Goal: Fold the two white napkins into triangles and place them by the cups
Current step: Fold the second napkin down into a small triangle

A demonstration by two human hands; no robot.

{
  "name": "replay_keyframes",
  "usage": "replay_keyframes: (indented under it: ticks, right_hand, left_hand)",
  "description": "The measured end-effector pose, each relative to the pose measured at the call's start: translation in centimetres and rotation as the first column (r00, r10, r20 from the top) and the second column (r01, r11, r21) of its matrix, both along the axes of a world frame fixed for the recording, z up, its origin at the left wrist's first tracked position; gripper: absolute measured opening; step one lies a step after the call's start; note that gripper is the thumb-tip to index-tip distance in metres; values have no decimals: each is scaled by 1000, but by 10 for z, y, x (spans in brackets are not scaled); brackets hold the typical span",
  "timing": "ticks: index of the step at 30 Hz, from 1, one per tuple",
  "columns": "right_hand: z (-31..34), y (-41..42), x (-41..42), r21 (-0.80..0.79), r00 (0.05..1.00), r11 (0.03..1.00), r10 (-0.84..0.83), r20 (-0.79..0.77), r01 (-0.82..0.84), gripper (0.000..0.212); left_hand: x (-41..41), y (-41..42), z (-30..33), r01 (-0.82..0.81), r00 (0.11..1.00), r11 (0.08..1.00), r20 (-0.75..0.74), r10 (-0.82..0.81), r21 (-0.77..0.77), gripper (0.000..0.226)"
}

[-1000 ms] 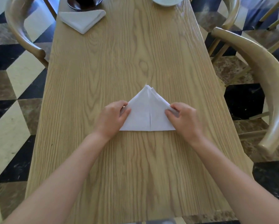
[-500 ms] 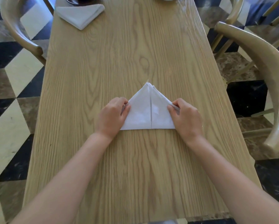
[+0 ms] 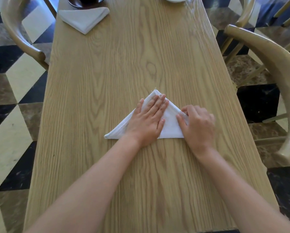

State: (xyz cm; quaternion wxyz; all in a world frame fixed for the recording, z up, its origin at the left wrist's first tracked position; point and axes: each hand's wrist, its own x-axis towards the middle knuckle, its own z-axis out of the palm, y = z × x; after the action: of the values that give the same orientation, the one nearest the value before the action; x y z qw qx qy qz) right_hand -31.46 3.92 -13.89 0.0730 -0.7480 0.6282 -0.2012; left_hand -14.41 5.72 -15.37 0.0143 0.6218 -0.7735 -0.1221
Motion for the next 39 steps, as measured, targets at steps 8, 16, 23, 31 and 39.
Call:
replay_keyframes:
  ticks: [8, 16, 23, 31, 39]
  right_hand:
    - [-10, 18, 41, 241, 982, 965, 136, -133, -101, 52]
    - [-18, 41, -26, 340, 966, 931, -41, -257, 130, 59]
    - [10, 17, 14, 117, 987, 992, 72, -142, -55, 56]
    - [-14, -19, 57, 299, 895, 890, 407, -184, -344, 52]
    - [-15, -17, 56, 247, 903, 905, 393, -174, -346, 52]
  left_hand:
    - [-3, 0, 2, -21, 1000, 1000, -19, 22, 4, 54]
    - [-1, 0, 3, -4, 1000, 1000, -21, 4, -7, 54]
    - [5, 2, 7, -90, 859, 986, -513, 7, -137, 56]
    - [2, -13, 2, -412, 827, 903, -466, 314, -123, 52]
    - [48, 18, -7, -555, 829, 828, 28, 558, -77, 55]
